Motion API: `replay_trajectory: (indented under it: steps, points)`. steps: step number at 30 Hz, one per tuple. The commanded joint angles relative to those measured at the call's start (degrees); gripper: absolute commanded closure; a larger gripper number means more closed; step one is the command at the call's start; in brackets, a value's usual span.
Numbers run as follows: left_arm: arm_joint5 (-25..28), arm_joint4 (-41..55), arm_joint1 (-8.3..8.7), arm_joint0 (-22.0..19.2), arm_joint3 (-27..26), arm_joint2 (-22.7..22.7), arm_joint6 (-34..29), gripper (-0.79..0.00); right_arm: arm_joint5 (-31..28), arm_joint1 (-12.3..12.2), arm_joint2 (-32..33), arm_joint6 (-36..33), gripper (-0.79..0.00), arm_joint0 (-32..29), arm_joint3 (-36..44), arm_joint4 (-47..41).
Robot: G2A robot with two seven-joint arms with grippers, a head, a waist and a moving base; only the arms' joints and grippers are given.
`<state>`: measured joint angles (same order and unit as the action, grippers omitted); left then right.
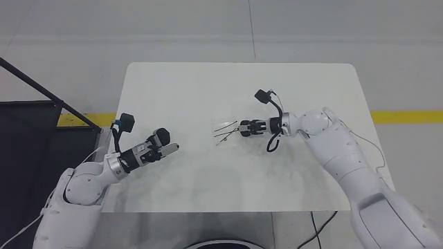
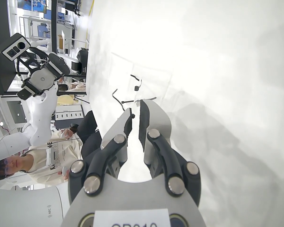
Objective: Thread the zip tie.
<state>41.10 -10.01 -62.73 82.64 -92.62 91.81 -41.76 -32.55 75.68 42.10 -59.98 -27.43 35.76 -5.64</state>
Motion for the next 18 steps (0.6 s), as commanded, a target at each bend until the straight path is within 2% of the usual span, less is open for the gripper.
replay_trajectory:
  steps: [1, 6, 18]
  points:
    - [0.0, 0.0, 0.00, 0.0, 0.0, 0.0, 0.0, -0.785, -0.3, 0.1, 0.1, -0.3, -0.083, 0.0, -0.1, -0.3]
    - [0.0, 0.0, 0.00, 0.0, 0.0, 0.0, 0.0, -0.785, -0.9, 0.2, 0.4, -1.0, 0.000, 0.0, -0.5, -0.7]
    - [0.0, 0.0, 0.00, 0.0, 0.0, 0.0, 0.0, -0.785, -3.1, -0.4, 2.3, -0.9, 0.000, -0.4, -0.5, -1.2]
